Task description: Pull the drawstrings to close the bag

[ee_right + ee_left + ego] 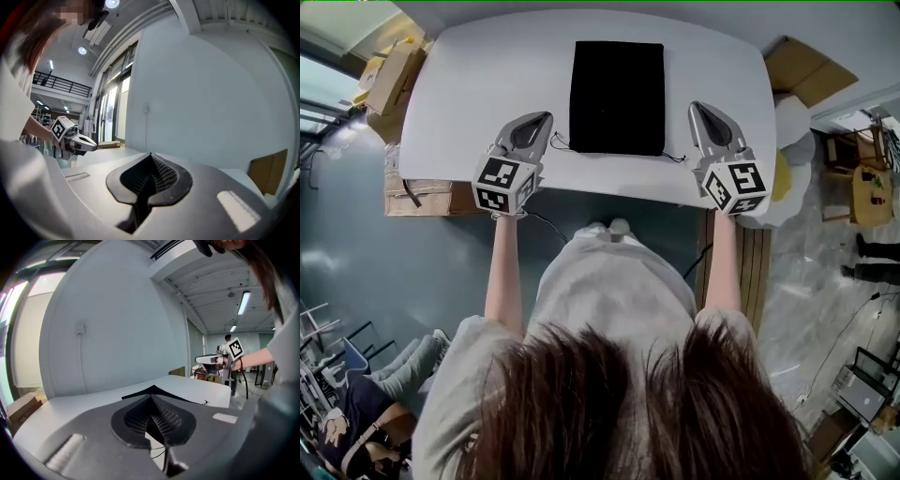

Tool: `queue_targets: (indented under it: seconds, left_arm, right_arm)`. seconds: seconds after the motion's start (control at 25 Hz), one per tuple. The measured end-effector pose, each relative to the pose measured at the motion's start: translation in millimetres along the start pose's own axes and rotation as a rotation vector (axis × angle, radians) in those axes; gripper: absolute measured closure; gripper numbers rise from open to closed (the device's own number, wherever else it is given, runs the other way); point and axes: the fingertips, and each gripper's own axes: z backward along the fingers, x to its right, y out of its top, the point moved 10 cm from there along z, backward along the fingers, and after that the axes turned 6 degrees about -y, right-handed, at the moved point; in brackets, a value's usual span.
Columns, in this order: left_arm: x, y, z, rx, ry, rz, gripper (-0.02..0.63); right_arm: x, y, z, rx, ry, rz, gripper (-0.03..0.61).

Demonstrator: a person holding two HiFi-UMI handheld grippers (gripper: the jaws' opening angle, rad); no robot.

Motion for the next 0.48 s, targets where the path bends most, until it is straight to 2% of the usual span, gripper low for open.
queue_targets:
  seconds: [0.2, 0.36, 0.48]
  left_arm:
    - [-12.9, -8.1, -2.0, -0.115, -0.007, -0.035, 0.620]
    - [-15.2, -22.0, -9.0, -0.196, -0.051, -0.036, 0.620]
    - [-16.3, -31.0, -13.1, -0.259, -0.095, -0.068, 0.618]
  right_arm:
    - [2.5, -3.3, -9.8, -0.054, 0.010, 0.041, 0.565]
    - [2.1, -13.8, -13.7, -0.121, 0.024, 0.056, 0.565]
    - [-1.7, -24.6, -16.3, -0.185, 0.050, 0.070, 0.565]
